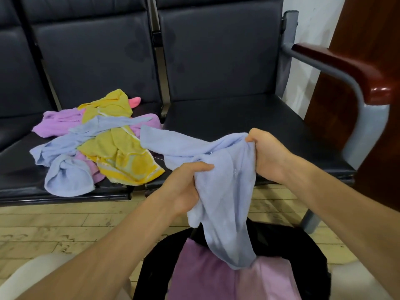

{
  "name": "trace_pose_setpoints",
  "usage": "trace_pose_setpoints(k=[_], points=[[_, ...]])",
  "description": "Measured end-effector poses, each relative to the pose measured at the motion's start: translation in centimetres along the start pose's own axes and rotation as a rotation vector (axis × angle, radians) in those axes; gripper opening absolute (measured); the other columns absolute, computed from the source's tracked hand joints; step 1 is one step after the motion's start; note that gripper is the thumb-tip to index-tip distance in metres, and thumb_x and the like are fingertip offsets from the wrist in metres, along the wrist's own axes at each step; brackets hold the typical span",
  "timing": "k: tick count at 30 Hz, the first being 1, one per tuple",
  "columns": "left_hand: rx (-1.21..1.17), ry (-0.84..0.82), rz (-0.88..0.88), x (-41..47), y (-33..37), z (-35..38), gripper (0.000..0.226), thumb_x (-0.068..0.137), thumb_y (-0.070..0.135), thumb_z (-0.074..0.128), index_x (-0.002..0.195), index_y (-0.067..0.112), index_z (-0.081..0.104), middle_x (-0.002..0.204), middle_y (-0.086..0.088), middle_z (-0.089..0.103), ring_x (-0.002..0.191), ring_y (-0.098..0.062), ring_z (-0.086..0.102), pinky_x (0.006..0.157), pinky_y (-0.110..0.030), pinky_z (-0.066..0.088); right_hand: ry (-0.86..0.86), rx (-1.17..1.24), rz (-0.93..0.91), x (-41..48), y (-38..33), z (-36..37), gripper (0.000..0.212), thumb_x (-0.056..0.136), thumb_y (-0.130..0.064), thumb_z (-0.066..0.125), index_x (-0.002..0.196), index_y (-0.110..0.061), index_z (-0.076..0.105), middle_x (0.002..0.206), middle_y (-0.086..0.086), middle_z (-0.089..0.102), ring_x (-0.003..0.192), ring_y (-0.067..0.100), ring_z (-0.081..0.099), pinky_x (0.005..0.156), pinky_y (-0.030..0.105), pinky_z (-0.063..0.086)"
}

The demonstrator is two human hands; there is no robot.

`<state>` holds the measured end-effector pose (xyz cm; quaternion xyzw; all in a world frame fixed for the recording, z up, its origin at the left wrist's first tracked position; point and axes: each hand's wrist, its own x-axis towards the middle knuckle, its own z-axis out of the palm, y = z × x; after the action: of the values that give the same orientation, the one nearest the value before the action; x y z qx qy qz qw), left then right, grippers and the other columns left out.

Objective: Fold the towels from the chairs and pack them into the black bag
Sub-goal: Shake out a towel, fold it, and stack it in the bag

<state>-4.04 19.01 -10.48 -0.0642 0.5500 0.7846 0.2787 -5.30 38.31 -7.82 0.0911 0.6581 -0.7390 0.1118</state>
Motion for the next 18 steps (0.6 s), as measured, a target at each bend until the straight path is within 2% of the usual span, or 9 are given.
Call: trace_pose_setpoints(k=[2,4,6,10,14,16,18], points=[[-0.037,-0.056,-0.025,-0.6,0.3,0.5,0.034,0.086,0.013,0.058,0.119,0.009,0.066,0.11,-0.01,0.071,0.096,-0.023,0.068,0.075,-0.033,0.053,0.04,-0.024,-0.014,-0.3,-0.3,-0.3,0.021,0.087,-0.018,0.058,0.1,-0.01,0.073,0.102,0.01,0.072,0.096,0.025,0.068,0.084,0.04,0.055],[-0.065,-0.075,-0.044,-0.9,0.4,0.6,0.028,0.089,0.019,0.056,0.113,0.011,0.068,0.105,-0.009,0.072,0.087,-0.021,0.071,0.066,-0.029,0.053,0.106,-0.047,-0.005,-0.6,-0.7,-0.7,0.023,0.083,-0.018,0.072,0.104,-0.01,0.072,0.101,0.008,0.072,0.093,0.023,0.068,0.082,0.039,0.056],[-0.074,-0.016,-0.045,-1.0,0.6,0.6,0.027,0.089,0.025,0.059,0.111,0.013,0.069,0.102,-0.008,0.073,0.084,-0.02,0.071,0.064,-0.029,0.053,0.145,-0.153,-0.041,-0.7,-0.9,-1.2,0.021,0.081,-0.019,0.075,0.101,-0.012,0.072,0.096,0.005,0.072,0.088,0.019,0.068,0.075,0.034,0.056],[-0.066,0.075,-0.015,-1.2,1.3,0.3,0.026,0.089,0.026,0.062,0.11,0.013,0.069,0.099,-0.005,0.074,0.083,-0.019,0.071,0.071,-0.031,0.053,0.316,-0.624,-0.215,-0.3,-0.5,-2.4,0.015,0.086,-0.027,0.07,0.093,-0.014,0.067,0.085,0.001,0.065,0.077,0.012,0.061,0.063,0.025,0.047],[-0.053,0.096,0.04,-1.3,1.6,0.0,0.028,0.094,0.025,0.055,0.116,0.012,0.066,0.107,-0.005,0.072,0.1,-0.02,0.067,0.08,-0.033,0.051,0.359,-0.893,-0.34,-0.6,0.0,-3.4,0.023,0.094,-0.027,0.06,0.087,-0.007,0.068,0.08,0.008,0.063,0.069,0.013,0.055,0.059,0.023,0.042],[-0.025,0.099,0.061,-1.3,1.8,-0.1,0.032,0.095,0.027,0.052,0.12,0.011,0.064,0.111,-0.007,0.071,0.106,-0.023,0.065,0.08,-0.033,0.051,0.355,-0.863,-0.294,-0.9,0.0,-3.5,0.025,0.094,-0.029,0.059,0.087,-0.007,0.069,0.083,0.011,0.064,0.071,0.015,0.057,0.061,0.025,0.044],[0.038,0.1,0.075,-1.4,2.3,-0.1,0.037,0.097,0.031,0.047,0.122,0.009,0.062,0.114,-0.01,0.07,0.108,-0.026,0.064,0.082,-0.035,0.05,0.323,-0.632,-0.141,-1.4,-0.4,-3.4,0.024,0.094,-0.037,0.058,0.092,-0.014,0.068,0.089,0.006,0.065,0.08,0.018,0.061,0.071,0.031,0.051]])
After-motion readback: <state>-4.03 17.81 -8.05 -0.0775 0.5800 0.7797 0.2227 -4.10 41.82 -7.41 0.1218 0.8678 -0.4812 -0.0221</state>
